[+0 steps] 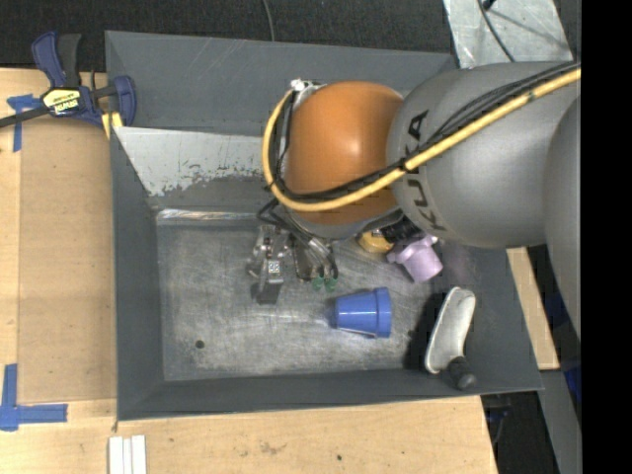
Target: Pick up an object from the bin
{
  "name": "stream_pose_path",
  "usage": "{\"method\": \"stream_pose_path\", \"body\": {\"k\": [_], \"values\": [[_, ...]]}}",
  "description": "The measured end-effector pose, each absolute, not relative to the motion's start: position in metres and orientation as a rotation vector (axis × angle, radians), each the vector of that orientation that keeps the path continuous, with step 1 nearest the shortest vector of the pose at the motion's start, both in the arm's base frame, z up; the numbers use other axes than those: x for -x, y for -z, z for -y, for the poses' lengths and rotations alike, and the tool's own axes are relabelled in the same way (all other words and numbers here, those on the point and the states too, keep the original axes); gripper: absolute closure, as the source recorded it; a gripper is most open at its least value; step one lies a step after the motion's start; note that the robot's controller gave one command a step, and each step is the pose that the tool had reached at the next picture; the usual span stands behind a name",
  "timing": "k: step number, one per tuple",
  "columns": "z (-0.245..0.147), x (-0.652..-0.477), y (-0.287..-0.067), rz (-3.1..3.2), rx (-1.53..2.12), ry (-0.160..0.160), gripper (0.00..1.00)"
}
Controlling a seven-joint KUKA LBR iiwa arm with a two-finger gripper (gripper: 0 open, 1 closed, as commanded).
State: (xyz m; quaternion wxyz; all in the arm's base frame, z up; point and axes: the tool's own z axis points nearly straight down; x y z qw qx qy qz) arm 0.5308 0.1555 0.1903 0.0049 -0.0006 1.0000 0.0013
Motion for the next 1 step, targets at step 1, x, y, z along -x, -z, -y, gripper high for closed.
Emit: {"method": "stream_pose_path", "body": {"k": [1], "values": [[-0.132, -0.5275, -0.1587, -3.141, 0.046, -0.001, 1.0]]}}
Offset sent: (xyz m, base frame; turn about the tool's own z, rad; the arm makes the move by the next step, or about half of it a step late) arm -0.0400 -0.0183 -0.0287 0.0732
